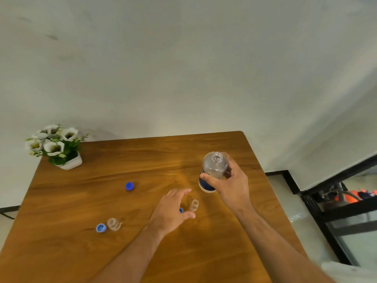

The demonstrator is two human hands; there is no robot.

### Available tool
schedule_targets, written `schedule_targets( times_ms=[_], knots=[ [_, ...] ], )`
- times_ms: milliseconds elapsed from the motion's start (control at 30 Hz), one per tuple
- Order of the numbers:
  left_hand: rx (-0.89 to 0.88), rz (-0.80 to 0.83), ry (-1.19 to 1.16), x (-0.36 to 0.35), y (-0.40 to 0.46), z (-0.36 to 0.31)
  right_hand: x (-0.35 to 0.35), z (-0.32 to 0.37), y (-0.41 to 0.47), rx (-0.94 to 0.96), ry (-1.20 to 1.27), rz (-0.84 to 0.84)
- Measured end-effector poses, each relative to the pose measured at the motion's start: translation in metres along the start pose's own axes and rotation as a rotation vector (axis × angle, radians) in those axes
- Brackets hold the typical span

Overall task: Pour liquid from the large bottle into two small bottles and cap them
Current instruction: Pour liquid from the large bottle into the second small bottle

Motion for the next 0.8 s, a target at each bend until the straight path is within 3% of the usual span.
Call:
schedule_targets(
  times_ms=[267, 400, 567, 800],
  knots=[
    [0.054, 0.011, 0.137, -0.038, 0.016, -0.004, 0.022, -0.047, -0.007, -0.078, 0.006, 0.052],
    [-0.039, -0.05, 0.195, -0.039, 0.017, -0.012, 0.024, -0.056, -0.011, -0.089, 0.025, 0.077],
    [-0.025, -0.085, -0.091, -0.015, 0.01, -0.029, 0.028, -0.053, -0.01, -0.07, 0.051, 0.097],
    [-0.072, -0.203, -0.456, 0.072, 0.0, -0.06, 0.02, -0.011, 0.011, 0.061, 0.018, 0.177]
  ],
)
Point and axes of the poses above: each hand's wrist, its own y-axis towards the middle knuckle, its own x-axis out of the back of the hand, z = x × y, the point moved 8 cm from there along y, towards the middle knuckle, and after that the axes turned 11 degrees about x, right-handed, at the moved point
